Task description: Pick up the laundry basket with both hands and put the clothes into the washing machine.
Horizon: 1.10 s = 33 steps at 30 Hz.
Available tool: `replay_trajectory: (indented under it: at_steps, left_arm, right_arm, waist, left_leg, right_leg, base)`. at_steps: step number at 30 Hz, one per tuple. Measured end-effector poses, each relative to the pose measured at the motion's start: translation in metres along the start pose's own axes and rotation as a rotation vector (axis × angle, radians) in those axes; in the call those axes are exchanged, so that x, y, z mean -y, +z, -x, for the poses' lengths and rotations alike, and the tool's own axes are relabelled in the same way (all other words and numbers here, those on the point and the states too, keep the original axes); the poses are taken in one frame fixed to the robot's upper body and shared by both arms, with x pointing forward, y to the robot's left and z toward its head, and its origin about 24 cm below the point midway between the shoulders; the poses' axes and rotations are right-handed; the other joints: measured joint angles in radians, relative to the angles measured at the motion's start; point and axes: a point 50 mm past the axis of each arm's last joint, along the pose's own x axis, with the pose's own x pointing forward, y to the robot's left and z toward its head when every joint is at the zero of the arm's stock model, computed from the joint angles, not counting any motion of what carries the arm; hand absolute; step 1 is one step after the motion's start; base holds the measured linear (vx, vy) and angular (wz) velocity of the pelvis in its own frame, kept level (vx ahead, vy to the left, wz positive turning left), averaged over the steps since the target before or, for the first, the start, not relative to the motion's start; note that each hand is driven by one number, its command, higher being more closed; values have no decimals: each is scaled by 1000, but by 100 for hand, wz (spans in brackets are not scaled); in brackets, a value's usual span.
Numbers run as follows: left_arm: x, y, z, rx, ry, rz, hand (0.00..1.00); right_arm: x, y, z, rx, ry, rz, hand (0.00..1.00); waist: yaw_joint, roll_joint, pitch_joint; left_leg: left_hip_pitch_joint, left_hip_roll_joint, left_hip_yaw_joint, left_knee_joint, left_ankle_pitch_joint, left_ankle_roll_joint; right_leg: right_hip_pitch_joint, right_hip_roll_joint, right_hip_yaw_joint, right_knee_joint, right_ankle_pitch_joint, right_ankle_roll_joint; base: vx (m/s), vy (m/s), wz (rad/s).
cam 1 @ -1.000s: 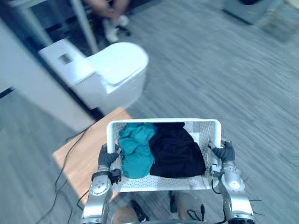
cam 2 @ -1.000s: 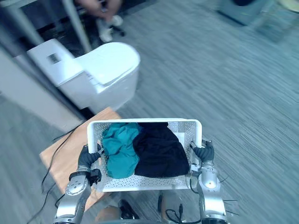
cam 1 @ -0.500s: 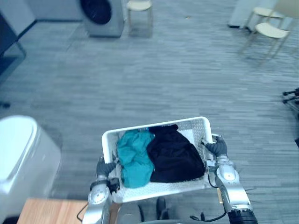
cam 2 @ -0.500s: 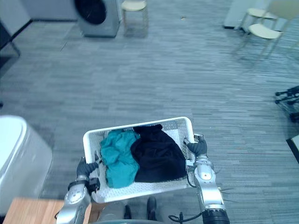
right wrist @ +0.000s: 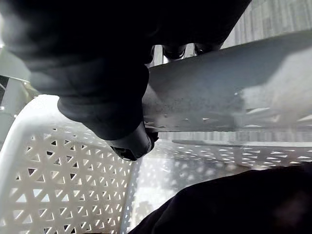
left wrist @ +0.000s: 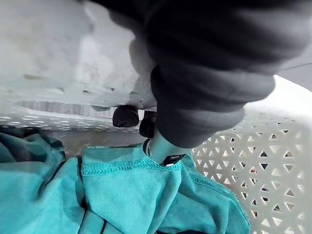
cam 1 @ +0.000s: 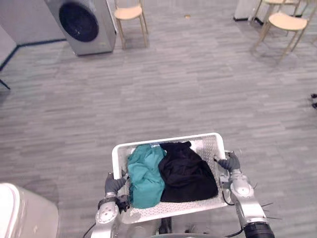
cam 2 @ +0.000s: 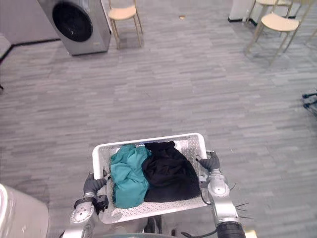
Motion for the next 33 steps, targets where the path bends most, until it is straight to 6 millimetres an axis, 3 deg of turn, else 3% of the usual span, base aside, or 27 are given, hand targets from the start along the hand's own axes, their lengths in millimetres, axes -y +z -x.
replay_trajectory:
  at_steps: [2, 3, 4, 5, 6, 7, 8, 9, 11, 13, 14, 16, 18, 19, 20, 21, 22, 23, 24, 25, 26, 27, 28, 29, 30, 32, 33]
  left_arm:
    - [1, 2, -2, 7, -18, -22, 100]
    - [1, 1, -3, 3, -27, -35, 100]
    - [1, 0, -4, 1, -26, -48, 100]
    - [1, 0, -4, -1, -28, -56, 100]
    - [1, -5, -3, -17, -32, -63, 100]
    - [5, -10, -2, -41, -36, -47, 100]
    - [9, -11, -1, -42, -44, -43, 100]
    - [14, -11, 0, -42, -49, -24, 100]
    - [14, -11, 2, -45, -33, 0, 100]
    - [15, -11, 2, -43, -41, -1, 100]
    - [14, -12, 3, -48, -46, 4, 100]
    - [15, -11, 6, -43, -52, 19, 100]
    - [18, -8, 6, -29, -73, 30, 100]
    - [19, -7, 7, -27, -76, 35, 100]
    - [20, -7, 7, -28, -76, 37, 100]
    - [20, -7, 7, -27, -77, 38, 100]
    - [20, -6, 7, -24, -78, 35, 100]
    - [20, -5, 6, -20, -77, 36, 100]
    - [20, -1, 3, -4, -77, 34, 100]
    - [20, 2, 2, 5, -81, 27, 100]
    - [21, 3, 1, 12, -94, 13, 100]
    - [23, 1, 3, 6, -120, -21, 100]
    - [22, 1, 2, 9, -127, -40, 100]
    - [18, 3, -1, 13, -127, -72, 100]
    - [18, 3, -1, 11, -125, -78, 100]
    - [18, 2, 0, 2, -124, -82, 100]
    - [18, 3, 0, 8, -126, -82, 100]
  right_arm:
    - [2, -4, 2, -14, -5, 4, 100]
    - [4, -6, 3, -20, -7, 6, 100]
    - [3, -8, 5, -24, -7, 4, 100]
    - [4, -9, 7, -25, -9, 6, 100]
    - [6, -13, 11, -39, -11, 9, 100]
    - [9, -20, 15, -61, -18, 16, 100]
    - [13, -19, 14, -59, -33, 11, 100]
    - [15, -14, 13, -40, -39, 13, 100]
    - [17, -4, 15, 9, -41, 13, 100]
    - [17, 2, 16, 30, -68, -24, 100]
    - [16, 7, 16, 51, -74, -41, 100]
    - [18, 15, 17, 86, -83, -50, 100]
    - [21, 19, 14, 100, -97, -56, 100]
    - [22, 19, 12, 99, -98, -47, 100]
    - [22, 17, 8, 85, -96, -39, 100]
    - [23, 15, 6, 75, -96, -35, 100]
    - [22, 9, 3, 47, -95, -29, 100]
    - [21, 6, 3, 31, -93, -34, 100]
    - [21, 1, 3, 11, -94, -33, 100]
    - [23, -3, 3, -7, -98, -38, 100]
    - [23, -9, 4, -33, -100, -53, 100]
    - [23, -17, 10, -62, -114, -65, 100]
    - [22, -18, 11, -66, -114, -70, 100]
    - [18, -19, 12, -71, -110, -83, 100]
    - [18, -20, 12, -76, -108, -85, 100]
    - [16, -25, 18, -90, -101, -82, 100]
    - [17, -25, 19, -87, -97, -82, 100]
  waist:
    - [-9, 3, 3]
    - [-23, 6, 9]
    - [-31, -14, 7]
    - [-37, -20, 6]
    - [-48, -28, -2]
    - [-52, -5, -18]
    - [-51, 26, -22]
    - [-50, 66, -20]
    - [-30, 93, -1]
    - [1, 80, 23]
    - [8, 56, 39]
    - [15, 46, 43]
    - [30, 44, 43]
    - [32, 45, 43]
    - [34, 49, 42]
    - [37, 56, 38]
    - [60, 46, 36]
    - [62, 36, 26]
    - [52, 11, 19]
    - [49, 6, 22]
    - [56, -3, 27]
    - [49, -20, 23]
    - [38, -27, 23]
    - [14, -55, 29]
    - [9, -55, 30]
    - [0, -26, 41]
    - [-2, -13, 41]
  left_leg:
    - [80, 32, -27, -57, -19, -26]
    - [140, 52, -45, -91, -29, -43]
    - [187, 50, -58, -113, -38, -60]
    - [212, 50, -69, -113, -53, -86]
    - [265, 55, -88, -99, -84, -129]
    - [266, 89, -110, -22, -93, -142]
    - [227, 124, -120, 109, -90, -146]
    - [154, 167, -118, 297, -59, -184]
    - [-62, 279, -86, 770, 209, -226]
    - [-196, 354, -14, 1018, 181, -185]
    - [-253, 353, 30, 1037, 152, -143]
    - [-353, 340, 107, 936, 89, -140]
    - [-426, 294, 154, 693, 68, -141]
    - [-446, 239, 152, 456, 84, -165]
    - [-441, 197, 150, 188, 141, -231]
    - [-435, 189, 147, 80, 177, -245]
    - [-429, 167, 160, 55, 316, -212]
    - [-426, 136, 165, 67, 323, -139]
    - [-446, 113, 177, 139, 280, -27]
    - [-470, 115, 187, 234, 233, 0]
    - [-482, 118, 201, 323, 198, -3]
    - [-375, 82, 192, 271, 90, -26]
    - [-335, 61, 174, 245, 44, -19]
    - [-283, 28, 167, 246, 10, -5]
    - [-244, 22, 165, 231, -10, -7]
    - [-28, 30, 146, 100, -42, -15]
    - [22, 41, 136, 69, -50, -21]
  right_leg:
    - [-77, 24, 9, -270, 55, 22]
    - [-80, 38, 22, -532, 166, 45]
    - [-81, 34, 58, -738, 268, 64]
    - [-83, 29, 77, -787, 298, 68]
    - [-83, 30, 107, -764, 374, 38]
    - [-99, 48, 107, -657, 445, 25]
    - [-97, 65, 82, -597, 443, 13]
    - [-86, 92, 54, -553, 380, -13]
    - [-9, 144, 21, -501, 282, -59]
    - [125, 178, 18, -532, 220, -88]
    - [212, 174, 30, -568, 184, -102]
    - [316, 170, 39, -648, 154, -99]
    - [391, 157, 55, -711, 133, -86]
    - [437, 138, 61, -750, 116, -71]
    - [492, 122, 72, -796, 101, -52]
    - [518, 120, 78, -822, 93, -40]
    - [566, 96, 98, -856, 80, -14]
    - [585, 72, 106, -860, 70, 4]
    - [586, 27, 102, -832, 69, 38]
    - [569, 17, 123, -759, 78, 64]
    - [541, 11, 132, -634, 94, 92]
    - [437, -14, 151, -314, 172, 218]
    - [380, -23, 163, -163, 217, 229]
    - [267, -46, 183, 81, 216, 186]
    - [220, -43, 181, 158, 201, 159]
    - [95, -5, 126, 207, 124, 31]
    - [63, 12, 100, 178, 108, 10]
  base:
    - [612, -116, 49]
    - [674, -172, 53]
    - [672, -189, 58]
    - [701, -229, 72]
    - [889, -334, 70]
    - [914, -354, 70]
    - [896, -350, 41]
    - [568, -216, 25]
    - [674, -255, 2]
    - [764, -269, -13]
    - [610, -167, -6]
    - [571, -86, -1]
    - [611, 22, -13]
    - [637, 122, -20]
    - [647, 150, -19]
    - [682, 194, -36]
    - [569, 187, -35]
    - [761, 231, -7]
    - [805, 258, 22]
    - [960, 309, 27]
    - [903, 336, 16]
    - [736, 255, 15]
    - [711, 199, 43]
    - [576, 95, 35]
    - [829, 107, 21]
    - [694, 65, -11]
    - [666, 27, 10]
